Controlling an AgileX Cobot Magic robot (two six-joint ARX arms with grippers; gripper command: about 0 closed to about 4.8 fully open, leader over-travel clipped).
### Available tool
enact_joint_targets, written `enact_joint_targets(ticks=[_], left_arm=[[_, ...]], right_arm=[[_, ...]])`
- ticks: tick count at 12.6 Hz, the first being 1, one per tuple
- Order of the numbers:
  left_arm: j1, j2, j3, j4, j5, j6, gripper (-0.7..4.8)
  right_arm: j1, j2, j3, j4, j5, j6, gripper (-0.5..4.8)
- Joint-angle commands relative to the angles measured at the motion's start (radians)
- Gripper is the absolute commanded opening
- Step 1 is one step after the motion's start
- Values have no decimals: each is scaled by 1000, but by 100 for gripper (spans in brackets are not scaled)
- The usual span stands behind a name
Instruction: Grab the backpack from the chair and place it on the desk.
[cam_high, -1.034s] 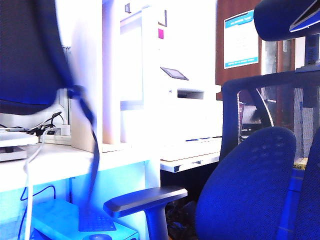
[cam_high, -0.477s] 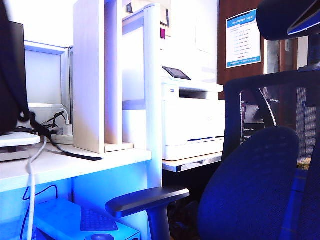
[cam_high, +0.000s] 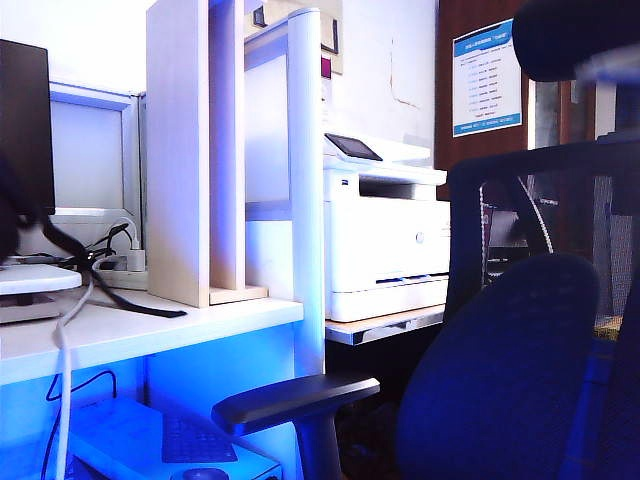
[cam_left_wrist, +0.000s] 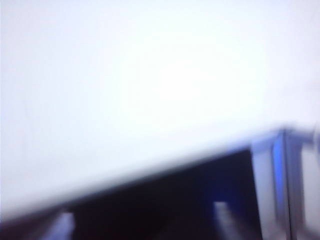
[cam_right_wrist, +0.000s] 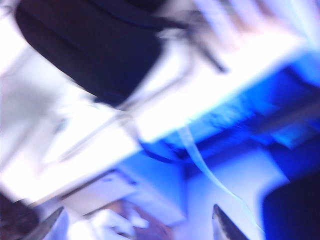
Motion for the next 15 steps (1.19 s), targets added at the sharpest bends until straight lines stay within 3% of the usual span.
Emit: enact_joint_targets(ticks=[1, 3, 5, 6, 9, 10, 11, 12, 14, 15], left_arm=[[-1, 6, 2, 10, -77, 0, 443], [-1, 6, 2, 29, -114, -10, 475], [0, 6, 2, 19, -96, -122, 475], [-151, -93, 3, 167, 440, -429, 477], [-268, -179, 3, 131, 467, -429, 476], [-343, -232, 2, 63, 500, -399, 476], [-497, -395, 0, -276, 445, -100, 476], [-657, -606, -84, -459, 291, 54, 475], [-694, -842, -294, -491, 227, 68, 465], [-695, -1023, -508, -597, 131, 109, 461]], right_arm=[[0, -2, 5, 143, -16, 98, 368], [0, -2, 5, 159, -51, 111, 368], [0, -2, 5, 158, -83, 136, 368], [-3, -2, 4, 158, 77, 40, 368], [-8, -2, 4, 159, 134, 15, 368], [-8, -3, 4, 159, 134, 0, 368], [-9, -3, 4, 159, 137, -5, 368], [-14, -25, 5, 159, 207, -48, 368], [-73, -82, 5, 135, 230, -71, 368], [-82, -121, 5, 23, 339, -250, 368]])
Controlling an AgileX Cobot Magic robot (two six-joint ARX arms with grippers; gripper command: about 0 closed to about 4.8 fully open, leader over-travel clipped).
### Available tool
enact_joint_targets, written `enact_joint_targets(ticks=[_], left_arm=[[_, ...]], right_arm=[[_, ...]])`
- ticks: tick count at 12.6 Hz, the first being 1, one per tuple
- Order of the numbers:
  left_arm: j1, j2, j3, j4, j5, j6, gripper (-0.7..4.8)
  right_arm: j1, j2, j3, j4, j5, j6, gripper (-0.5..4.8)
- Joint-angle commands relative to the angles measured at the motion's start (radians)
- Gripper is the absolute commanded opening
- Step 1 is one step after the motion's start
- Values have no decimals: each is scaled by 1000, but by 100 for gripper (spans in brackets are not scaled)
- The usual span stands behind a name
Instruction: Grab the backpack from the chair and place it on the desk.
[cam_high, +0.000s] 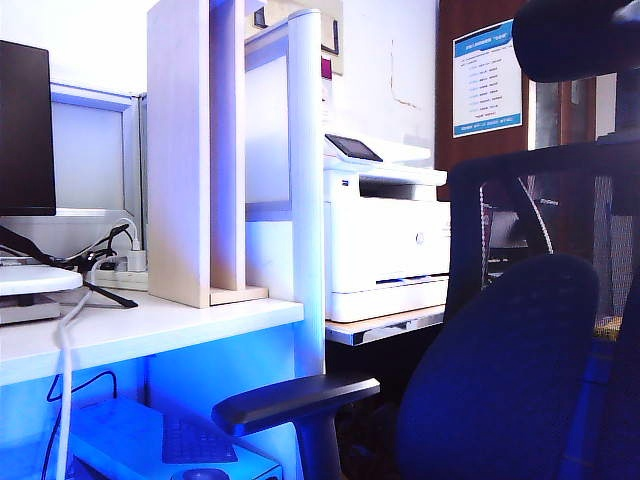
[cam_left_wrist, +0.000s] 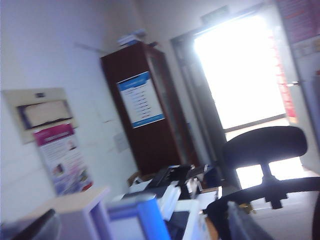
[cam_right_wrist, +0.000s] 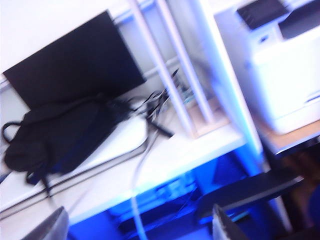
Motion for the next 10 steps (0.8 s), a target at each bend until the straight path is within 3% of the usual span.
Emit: enact_joint_targets(ticks=[1, 2, 7, 8, 10], left_arm=[[0, -297, -386, -137, -169, 60, 461], [0, -378, -533, -142, -187, 46, 436], [0, -544, -817, -66, -230, 24, 394], [0, -635, -963, 10, -243, -68, 394], [1, -735, -1124, 64, -311, -106, 394]], right_arm=[[-19, -70, 5, -196, 186, -259, 368], [-18, -105, 4, -277, 282, -333, 368], [-18, -191, 3, -389, 399, -431, 367], [-18, -224, 1, -446, 443, -447, 367], [-18, -249, -21, -467, 478, -448, 367]])
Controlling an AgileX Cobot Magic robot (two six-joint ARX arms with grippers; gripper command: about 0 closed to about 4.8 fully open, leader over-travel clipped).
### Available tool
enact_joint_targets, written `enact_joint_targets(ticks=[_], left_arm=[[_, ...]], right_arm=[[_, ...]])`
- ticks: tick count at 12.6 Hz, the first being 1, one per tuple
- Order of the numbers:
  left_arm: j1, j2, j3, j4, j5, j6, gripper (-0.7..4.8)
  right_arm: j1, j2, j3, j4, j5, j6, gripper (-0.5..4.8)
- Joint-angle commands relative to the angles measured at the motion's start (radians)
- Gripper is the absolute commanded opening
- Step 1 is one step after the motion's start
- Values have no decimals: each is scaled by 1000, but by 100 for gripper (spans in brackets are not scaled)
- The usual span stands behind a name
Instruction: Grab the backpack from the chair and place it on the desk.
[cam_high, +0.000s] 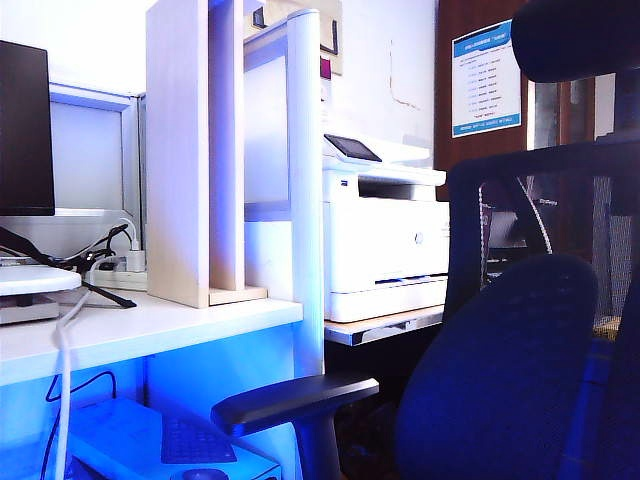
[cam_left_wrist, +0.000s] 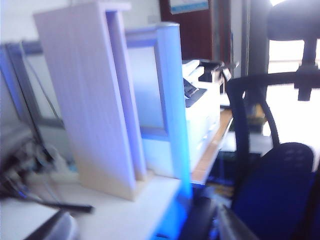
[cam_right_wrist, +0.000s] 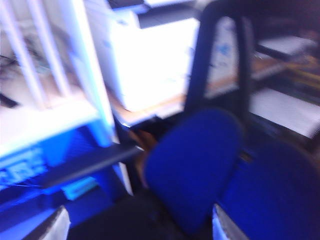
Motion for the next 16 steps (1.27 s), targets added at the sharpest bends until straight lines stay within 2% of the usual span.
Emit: enact_joint_targets(ticks=[1, 3, 4, 5, 7, 8, 11, 13, 14, 15, 16], left_arm=[[2, -117, -196, 74, -113, -52, 394], [1, -169, -296, 86, -147, -61, 386], [2, -180, -326, 94, -161, -64, 360], [1, -192, -418, 151, -201, -97, 338], [1, -192, -460, 207, -274, -197, 332], [1, -192, -488, 216, -302, -211, 331], [2, -192, -551, 216, -313, -208, 331], [1, -193, -583, 222, -312, -160, 316], [2, -193, -603, 224, -314, -107, 263], [1, -193, -626, 224, -312, -107, 242], [1, -193, -650, 224, -313, -107, 189]], right_arm=[[2, -24, -39, -1, 40, -7, 367], [2, -23, -76, 47, 40, -6, 350], [2, -23, -93, 66, 43, -4, 333], [5, -21, -145, 112, 74, 6, 322], [7, -23, -193, 113, 87, 43, 323], [7, -23, -235, 126, 100, 50, 323], [8, -24, -301, 175, 99, 49, 323], [7, -24, -312, 181, 100, 41, 323], [7, -24, -319, 182, 101, 41, 322], [7, -24, -333, 181, 101, 41, 321], [7, -24, -341, 163, 103, 40, 283]])
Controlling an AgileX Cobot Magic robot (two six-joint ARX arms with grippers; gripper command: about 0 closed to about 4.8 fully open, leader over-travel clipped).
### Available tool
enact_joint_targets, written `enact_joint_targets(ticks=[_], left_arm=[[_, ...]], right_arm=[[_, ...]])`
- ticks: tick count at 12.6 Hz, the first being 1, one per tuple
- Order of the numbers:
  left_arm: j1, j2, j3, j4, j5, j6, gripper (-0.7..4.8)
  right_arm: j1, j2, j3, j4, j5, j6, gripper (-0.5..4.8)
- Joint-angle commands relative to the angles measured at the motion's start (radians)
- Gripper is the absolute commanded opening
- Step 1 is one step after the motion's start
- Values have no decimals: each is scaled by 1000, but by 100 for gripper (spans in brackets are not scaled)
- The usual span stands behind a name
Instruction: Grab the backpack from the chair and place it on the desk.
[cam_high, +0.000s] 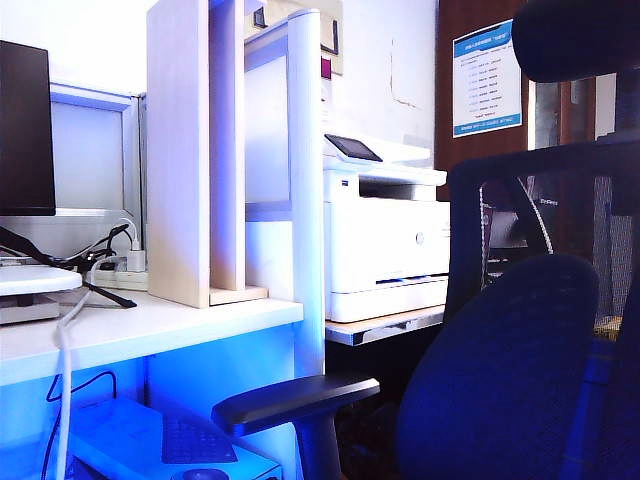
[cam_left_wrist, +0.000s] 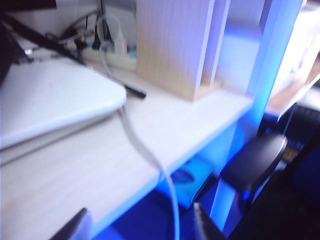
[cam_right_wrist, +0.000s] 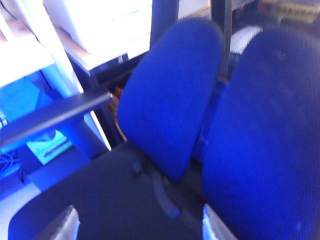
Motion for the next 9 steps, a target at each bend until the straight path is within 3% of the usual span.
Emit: enact_joint_targets(ticks=[1, 2, 9], left_arm=[[1, 0, -57, 13, -2, 7, 138], [1, 0, -64, -31, -2, 18, -6], [1, 0, -64, -30, 2, 11, -5]], right_arm=[[0, -1, -13, -13, 5, -3, 196], [0, 0, -13, -21, 5, -18, 6], [-1, -1, -12, -27, 2, -23, -6]])
